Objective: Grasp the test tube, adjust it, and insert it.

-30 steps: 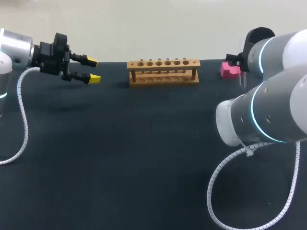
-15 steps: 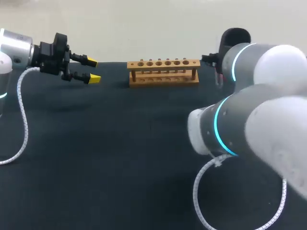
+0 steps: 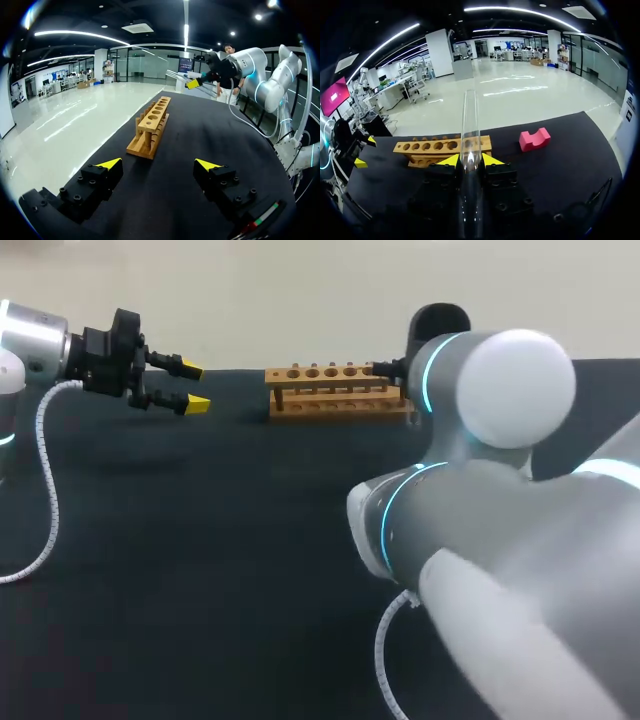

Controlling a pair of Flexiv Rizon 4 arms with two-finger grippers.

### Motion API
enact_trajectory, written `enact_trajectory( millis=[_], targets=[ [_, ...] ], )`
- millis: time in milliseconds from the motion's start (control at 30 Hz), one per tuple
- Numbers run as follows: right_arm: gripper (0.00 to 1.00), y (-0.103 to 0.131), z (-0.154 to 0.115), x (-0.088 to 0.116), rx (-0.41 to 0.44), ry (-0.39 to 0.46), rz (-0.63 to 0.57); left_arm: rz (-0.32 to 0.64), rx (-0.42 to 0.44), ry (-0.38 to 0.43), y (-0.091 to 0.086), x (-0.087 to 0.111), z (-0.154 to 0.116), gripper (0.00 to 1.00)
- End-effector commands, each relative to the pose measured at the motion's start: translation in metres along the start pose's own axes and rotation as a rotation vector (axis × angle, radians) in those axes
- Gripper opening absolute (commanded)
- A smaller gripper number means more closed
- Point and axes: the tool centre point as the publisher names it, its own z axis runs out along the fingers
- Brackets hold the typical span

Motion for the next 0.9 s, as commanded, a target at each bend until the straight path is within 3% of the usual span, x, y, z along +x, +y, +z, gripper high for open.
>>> enact_trajectory(
  millis=[33, 333, 900],
  targets=[
    [0.00, 0.015, 0.006, 0.005, 0.046, 0.008, 0.001, 0.003, -0.006, -0.004, -0.002, 0.001, 0.000, 1.00],
    [0.00, 0.033, 0.022, 0.019, -0.021, 0.057, 0.002, 0.003, -0.006, -0.004, -0.002, 0.001, 0.000, 1.00],
    [0.00, 0.035, 0.047, 0.035, -0.113, 0.111, -0.008, 0.003, -0.006, -0.004, -0.002, 0.001, 0.000, 1.00]
  ],
)
